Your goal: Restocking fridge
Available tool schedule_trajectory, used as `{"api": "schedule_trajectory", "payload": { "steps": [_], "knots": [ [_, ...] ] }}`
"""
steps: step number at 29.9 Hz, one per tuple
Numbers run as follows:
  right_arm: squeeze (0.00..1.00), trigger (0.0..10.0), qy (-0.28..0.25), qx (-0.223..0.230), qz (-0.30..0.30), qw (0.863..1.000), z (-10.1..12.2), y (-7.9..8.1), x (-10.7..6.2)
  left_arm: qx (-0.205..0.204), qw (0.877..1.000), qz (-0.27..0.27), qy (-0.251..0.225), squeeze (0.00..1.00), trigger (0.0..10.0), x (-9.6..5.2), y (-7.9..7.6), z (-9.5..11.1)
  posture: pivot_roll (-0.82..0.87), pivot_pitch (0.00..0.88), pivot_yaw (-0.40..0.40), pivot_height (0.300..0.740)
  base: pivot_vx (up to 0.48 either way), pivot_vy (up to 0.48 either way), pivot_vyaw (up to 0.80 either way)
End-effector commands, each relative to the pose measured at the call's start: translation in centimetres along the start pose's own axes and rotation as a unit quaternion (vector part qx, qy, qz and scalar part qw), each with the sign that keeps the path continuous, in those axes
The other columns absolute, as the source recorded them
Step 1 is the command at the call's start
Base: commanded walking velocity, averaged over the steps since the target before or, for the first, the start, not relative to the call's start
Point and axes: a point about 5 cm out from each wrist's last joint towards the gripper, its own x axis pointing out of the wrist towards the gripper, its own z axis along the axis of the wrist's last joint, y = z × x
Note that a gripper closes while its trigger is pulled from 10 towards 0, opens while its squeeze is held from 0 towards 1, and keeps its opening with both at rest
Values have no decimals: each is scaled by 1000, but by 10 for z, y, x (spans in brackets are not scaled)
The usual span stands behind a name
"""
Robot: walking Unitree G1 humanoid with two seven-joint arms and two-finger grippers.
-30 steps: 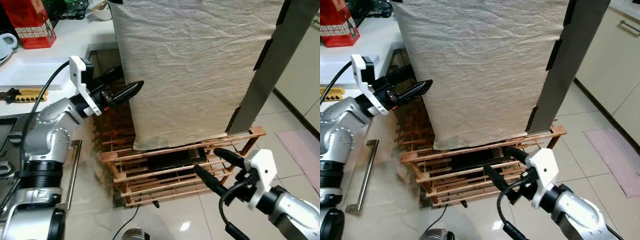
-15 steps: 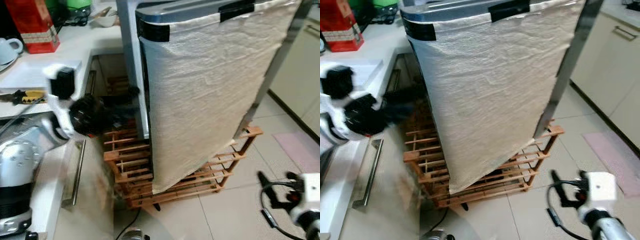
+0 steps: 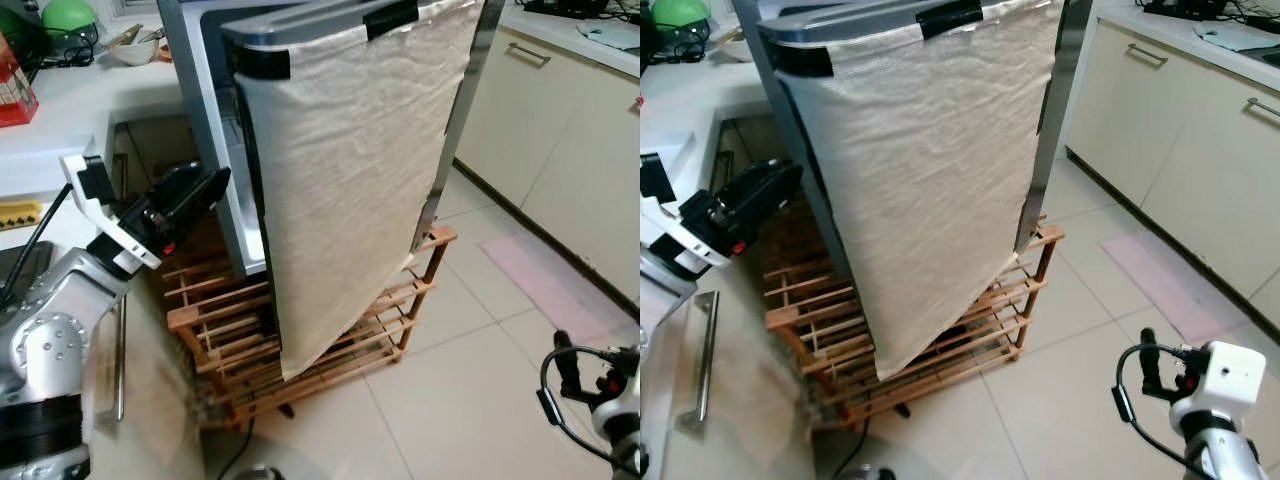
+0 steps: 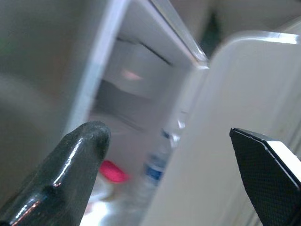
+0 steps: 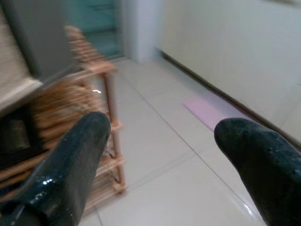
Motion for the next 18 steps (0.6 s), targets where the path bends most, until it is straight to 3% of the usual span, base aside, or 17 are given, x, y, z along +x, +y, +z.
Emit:
{"api": "schedule_trajectory", "payload": {
  "steps": [1,3,4,8,13,18],
  "knots": [
    [0,10000,-4,-14,23,1000,0,12,0,28,999,41,-4,0,10000,1,6,2,74,11,37,740,0,0,0],
    [0,10000,-9,-22,38,999,2,18,0,47,997,59,1,0,10000,2,8,0,74,11,37,740,0,0,0],
    [0,10000,-19,-21,66,997,6,28,0,81,993,88,21,0,10000,3,10,-7,75,12,37,740,0,0,0],
    [0,10000,-32,-16,91,995,12,39,1,156,978,112,80,0,10000,6,11,-22,79,15,35,740,0,0,0],
    [0,10000,-39,-13,99,994,15,45,2,183,963,166,106,0,10000,15,19,-32,82,16,35,740,0,0,0],
    [0,10000,-42,-13,107,993,16,47,2,204,952,205,101,0,10000,29,26,-33,84,16,34,740,0,0,0]
  ]
}}
